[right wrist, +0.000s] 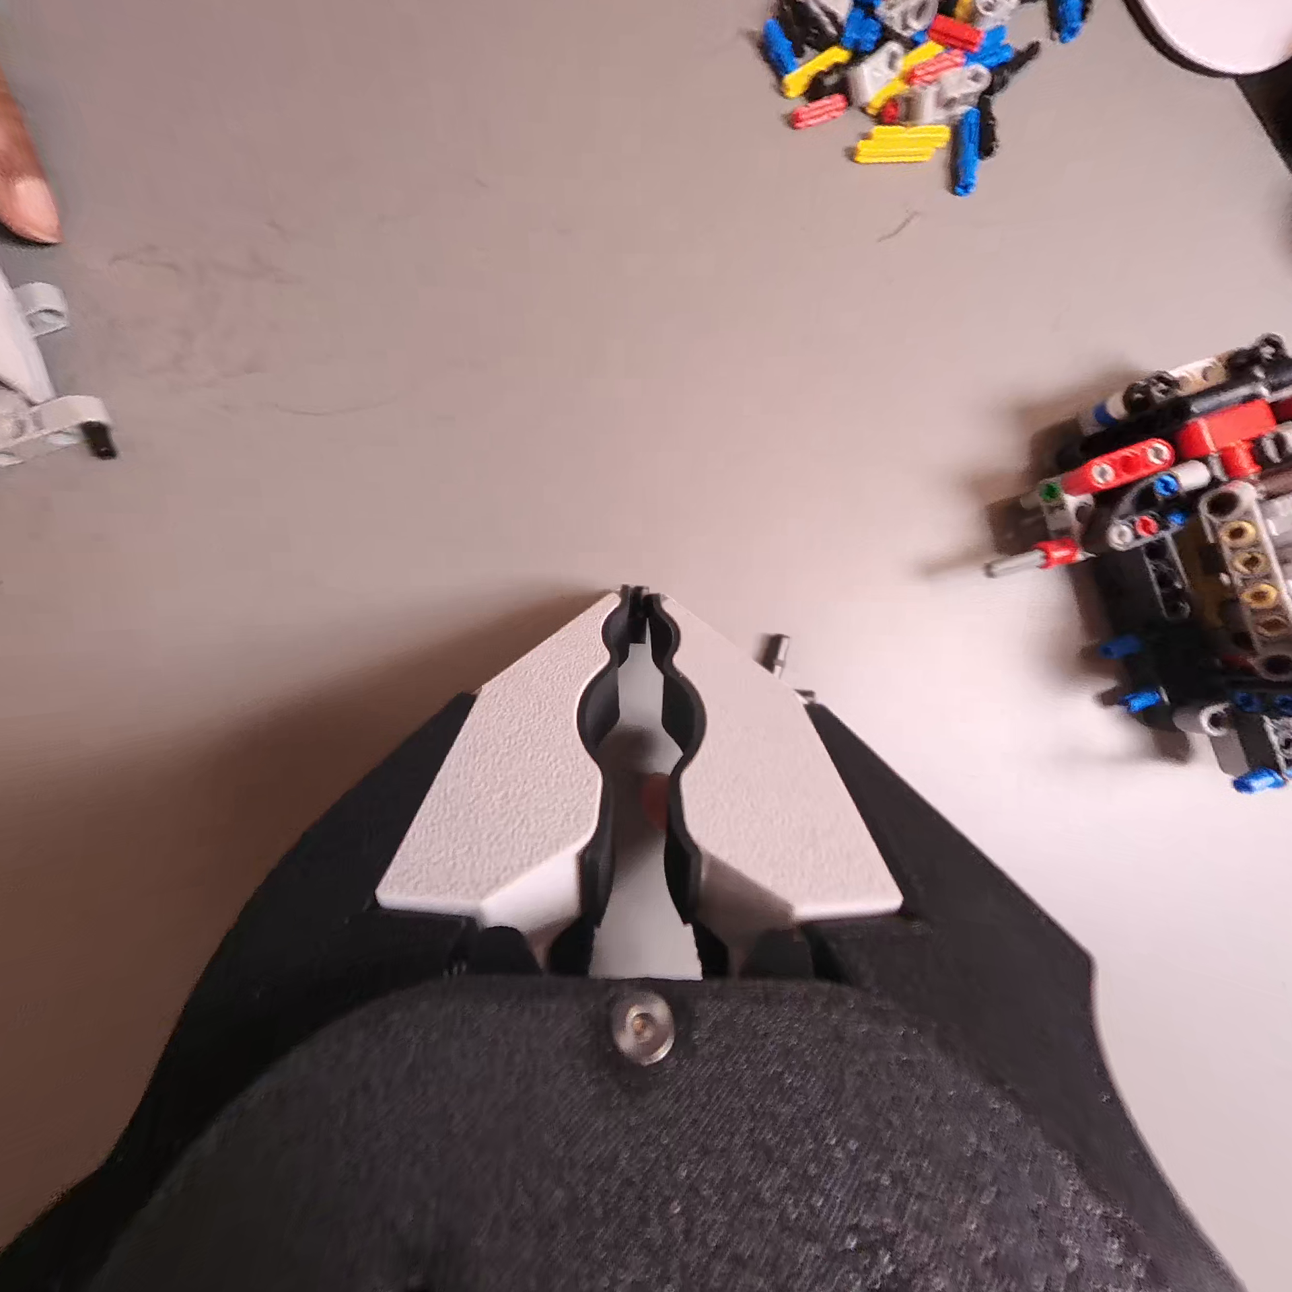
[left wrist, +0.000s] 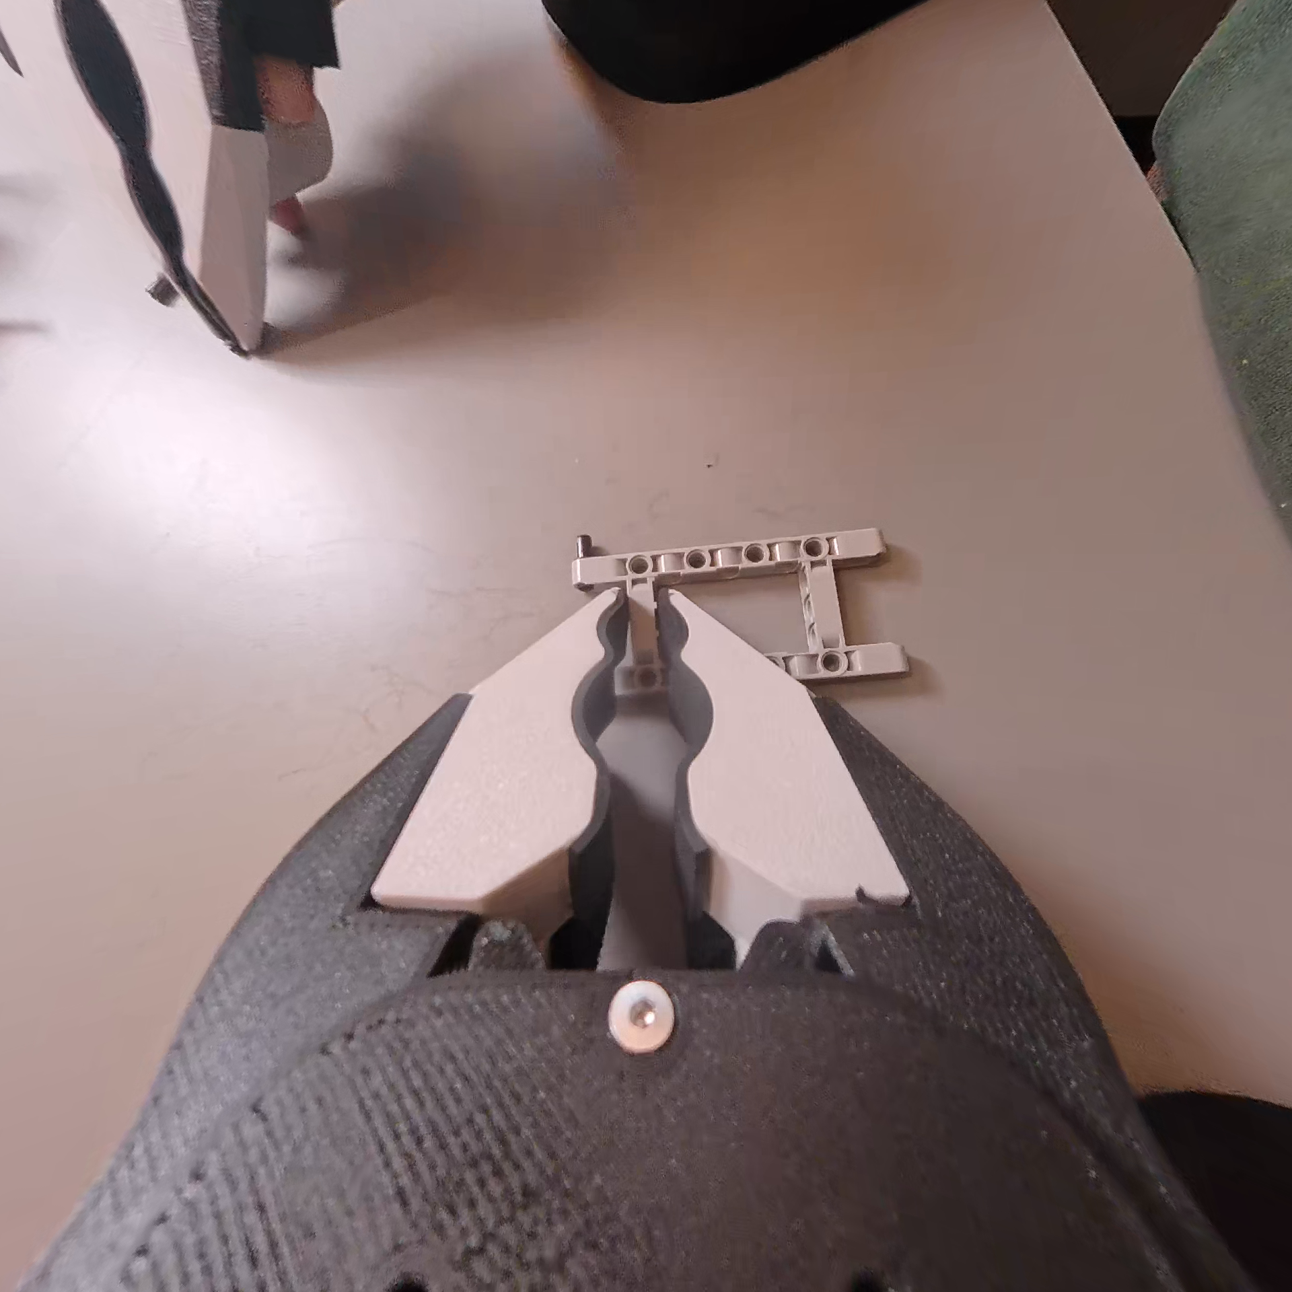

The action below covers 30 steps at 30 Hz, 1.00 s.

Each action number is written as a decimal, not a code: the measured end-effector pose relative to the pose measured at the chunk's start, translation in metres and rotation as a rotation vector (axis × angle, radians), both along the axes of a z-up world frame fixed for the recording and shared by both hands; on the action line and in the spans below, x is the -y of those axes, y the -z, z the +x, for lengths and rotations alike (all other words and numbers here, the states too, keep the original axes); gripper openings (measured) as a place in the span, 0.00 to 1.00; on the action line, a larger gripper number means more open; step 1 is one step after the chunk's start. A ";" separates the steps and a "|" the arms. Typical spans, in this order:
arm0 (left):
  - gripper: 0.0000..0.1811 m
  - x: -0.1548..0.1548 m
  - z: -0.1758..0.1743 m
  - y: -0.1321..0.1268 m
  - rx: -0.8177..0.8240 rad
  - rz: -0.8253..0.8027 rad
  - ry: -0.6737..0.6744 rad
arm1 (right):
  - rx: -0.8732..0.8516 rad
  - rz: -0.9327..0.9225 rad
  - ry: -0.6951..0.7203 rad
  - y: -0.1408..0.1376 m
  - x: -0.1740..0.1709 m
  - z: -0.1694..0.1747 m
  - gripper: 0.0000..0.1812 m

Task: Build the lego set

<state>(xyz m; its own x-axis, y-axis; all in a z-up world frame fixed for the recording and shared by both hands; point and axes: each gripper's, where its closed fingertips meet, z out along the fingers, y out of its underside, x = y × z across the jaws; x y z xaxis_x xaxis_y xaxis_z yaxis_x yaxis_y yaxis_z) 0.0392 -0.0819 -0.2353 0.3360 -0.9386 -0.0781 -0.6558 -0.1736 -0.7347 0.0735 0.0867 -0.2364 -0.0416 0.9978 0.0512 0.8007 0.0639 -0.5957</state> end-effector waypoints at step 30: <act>0.13 -0.032 -0.010 -0.072 0.625 -0.290 -0.239 | -0.577 0.159 -0.414 -0.080 0.140 -0.037 0.02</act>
<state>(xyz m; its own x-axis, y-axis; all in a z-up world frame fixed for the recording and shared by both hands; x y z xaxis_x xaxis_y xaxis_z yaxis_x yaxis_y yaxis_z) 0.0290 -0.0502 -0.1634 0.4353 -0.7877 0.4359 -0.0483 -0.5039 -0.8624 0.0367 -0.0535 -0.1564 -0.3369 0.8848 0.3219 0.2535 0.4145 -0.8740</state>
